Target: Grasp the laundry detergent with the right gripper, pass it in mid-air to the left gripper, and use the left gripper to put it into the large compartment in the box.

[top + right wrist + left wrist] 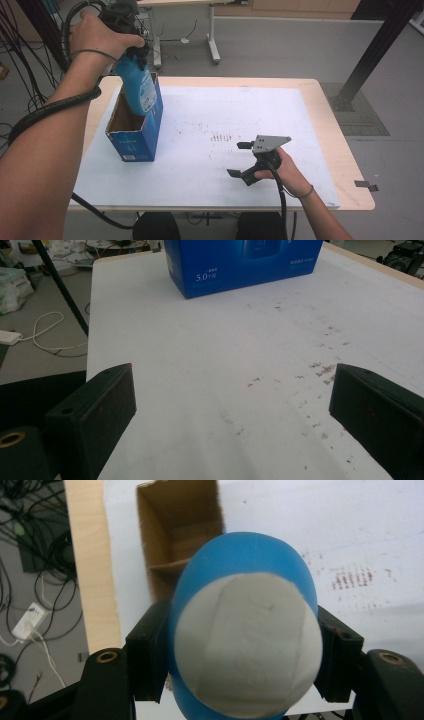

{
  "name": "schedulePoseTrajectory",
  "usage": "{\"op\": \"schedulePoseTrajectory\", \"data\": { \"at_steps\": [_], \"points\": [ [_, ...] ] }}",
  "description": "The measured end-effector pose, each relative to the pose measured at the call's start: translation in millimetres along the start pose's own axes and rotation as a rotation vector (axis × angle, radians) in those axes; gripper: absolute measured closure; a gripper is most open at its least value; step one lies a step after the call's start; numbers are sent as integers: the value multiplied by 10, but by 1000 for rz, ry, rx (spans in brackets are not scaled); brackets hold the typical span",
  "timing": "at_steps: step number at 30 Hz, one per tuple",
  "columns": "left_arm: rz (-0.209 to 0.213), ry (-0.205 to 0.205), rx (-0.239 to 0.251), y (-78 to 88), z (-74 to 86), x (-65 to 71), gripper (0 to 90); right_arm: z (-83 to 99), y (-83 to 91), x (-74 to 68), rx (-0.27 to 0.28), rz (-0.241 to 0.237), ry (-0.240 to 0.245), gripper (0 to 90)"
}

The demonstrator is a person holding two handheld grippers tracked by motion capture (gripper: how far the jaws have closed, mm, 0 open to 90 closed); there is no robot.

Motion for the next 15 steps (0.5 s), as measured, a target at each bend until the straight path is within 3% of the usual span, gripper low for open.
{"op": "schedulePoseTrajectory", "data": {
  "at_steps": [7, 15],
  "points": [
    [-6, 81, -24, -118, -20, -202, 369, -9, -6, -9, 0, -2, 1, 47],
    [-54, 125, -40, -222, -14, -272, 369, -8, 0, -3, -2, -1, 0, 47]
  ]
}}
Point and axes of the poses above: each handheld gripper's, and its own axes: y roughly backward along the jaws, z roughly out of its underside, x roughly to its right, the point moved 4 cm from there along -y, roughly forward along the jaws, and after that the axes turned 5 degrees about z, right-handed, at the moved point
